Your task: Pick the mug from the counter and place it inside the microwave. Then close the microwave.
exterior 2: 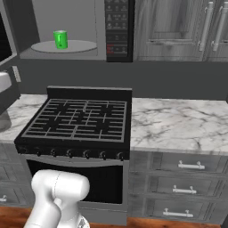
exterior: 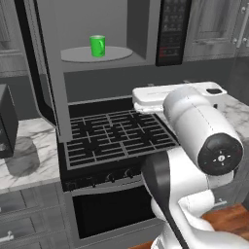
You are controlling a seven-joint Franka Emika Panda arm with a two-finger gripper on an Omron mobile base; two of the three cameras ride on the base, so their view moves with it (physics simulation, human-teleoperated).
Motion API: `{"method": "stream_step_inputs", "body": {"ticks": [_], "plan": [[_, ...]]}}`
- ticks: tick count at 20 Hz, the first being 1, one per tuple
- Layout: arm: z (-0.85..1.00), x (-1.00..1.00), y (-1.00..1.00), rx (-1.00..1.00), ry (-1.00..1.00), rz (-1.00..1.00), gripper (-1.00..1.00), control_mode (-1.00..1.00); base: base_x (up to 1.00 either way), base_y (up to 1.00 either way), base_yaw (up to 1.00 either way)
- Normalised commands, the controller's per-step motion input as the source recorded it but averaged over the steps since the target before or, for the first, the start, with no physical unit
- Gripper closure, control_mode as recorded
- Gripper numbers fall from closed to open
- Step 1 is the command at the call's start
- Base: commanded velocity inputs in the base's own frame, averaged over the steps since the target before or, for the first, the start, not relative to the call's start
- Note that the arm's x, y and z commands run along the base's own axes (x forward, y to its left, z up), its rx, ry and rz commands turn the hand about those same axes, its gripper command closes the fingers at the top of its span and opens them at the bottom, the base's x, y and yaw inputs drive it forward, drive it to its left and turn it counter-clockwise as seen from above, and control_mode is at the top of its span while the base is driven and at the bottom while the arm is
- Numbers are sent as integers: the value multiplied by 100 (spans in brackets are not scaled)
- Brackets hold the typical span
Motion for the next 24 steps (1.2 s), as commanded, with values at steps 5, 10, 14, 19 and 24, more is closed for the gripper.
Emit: {"method": "stream_step_inputs", "body": {"ticks": [5,10,14,19,24], "plan": [[28,-86,2,0,-8,0,-100,-100,0,0,0],[19,-99,0,0,0,0,-100,-100,0,0,0],[10,-93,0,0,0,0,-100,-100,0,0,0],[0,-67,21,0,0,0,-100,-100,0,0,0],[0,-68,23,0,0,0,-100,-100,0,0,0]]}}
